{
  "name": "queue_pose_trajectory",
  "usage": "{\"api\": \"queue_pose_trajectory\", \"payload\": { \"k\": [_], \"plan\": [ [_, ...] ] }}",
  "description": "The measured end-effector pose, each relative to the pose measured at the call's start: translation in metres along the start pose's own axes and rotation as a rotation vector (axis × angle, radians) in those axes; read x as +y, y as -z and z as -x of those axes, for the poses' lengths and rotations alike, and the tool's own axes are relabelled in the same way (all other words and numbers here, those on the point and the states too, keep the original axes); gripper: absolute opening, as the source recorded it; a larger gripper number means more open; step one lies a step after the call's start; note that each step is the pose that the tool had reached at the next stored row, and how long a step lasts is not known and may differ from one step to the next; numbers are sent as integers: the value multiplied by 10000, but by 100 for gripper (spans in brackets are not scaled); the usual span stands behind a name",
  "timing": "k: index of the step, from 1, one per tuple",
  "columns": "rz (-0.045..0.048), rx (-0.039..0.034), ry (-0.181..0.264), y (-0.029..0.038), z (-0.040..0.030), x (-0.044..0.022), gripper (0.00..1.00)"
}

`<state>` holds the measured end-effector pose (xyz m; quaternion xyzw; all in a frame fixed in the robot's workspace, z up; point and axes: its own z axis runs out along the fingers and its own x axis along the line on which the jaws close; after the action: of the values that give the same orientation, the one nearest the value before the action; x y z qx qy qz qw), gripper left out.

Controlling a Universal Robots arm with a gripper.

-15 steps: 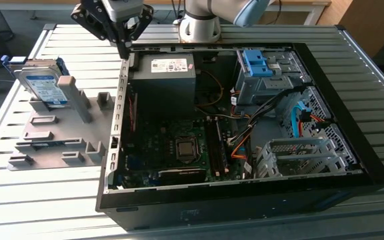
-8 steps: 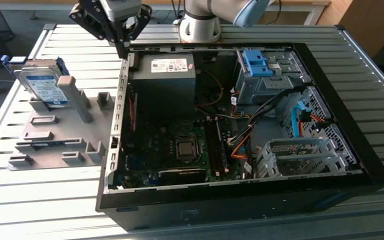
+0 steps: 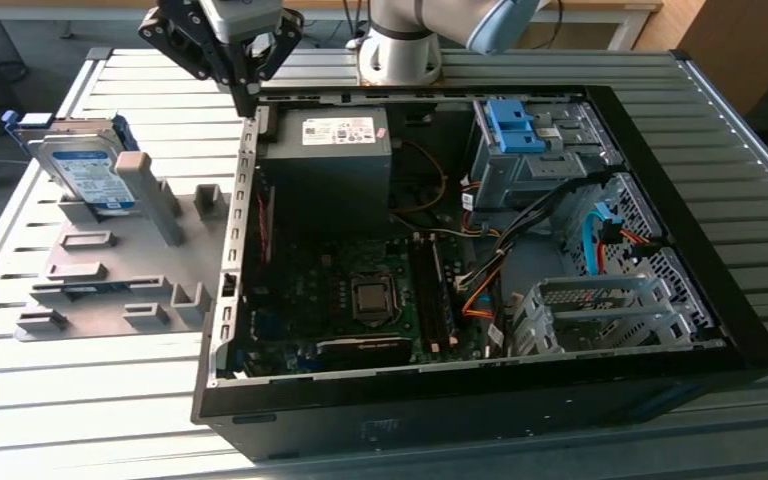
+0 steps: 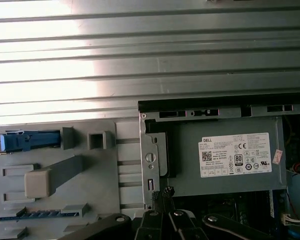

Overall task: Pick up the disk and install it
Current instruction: 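Reach for the disk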

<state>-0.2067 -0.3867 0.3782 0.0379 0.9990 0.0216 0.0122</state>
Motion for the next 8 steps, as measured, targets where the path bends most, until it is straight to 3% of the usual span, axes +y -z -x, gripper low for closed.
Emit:
{"api": "queue_pose_trajectory", "payload": {
  "k": [2, 5, 8],
  "plan": [
    [2, -2, -3, -1, -7, 2, 11],
    [-2, 0, -1, -3, -28, 59, 11],
    [-3, 5, -3, -7, -96, 89, 11]
  ]
}}
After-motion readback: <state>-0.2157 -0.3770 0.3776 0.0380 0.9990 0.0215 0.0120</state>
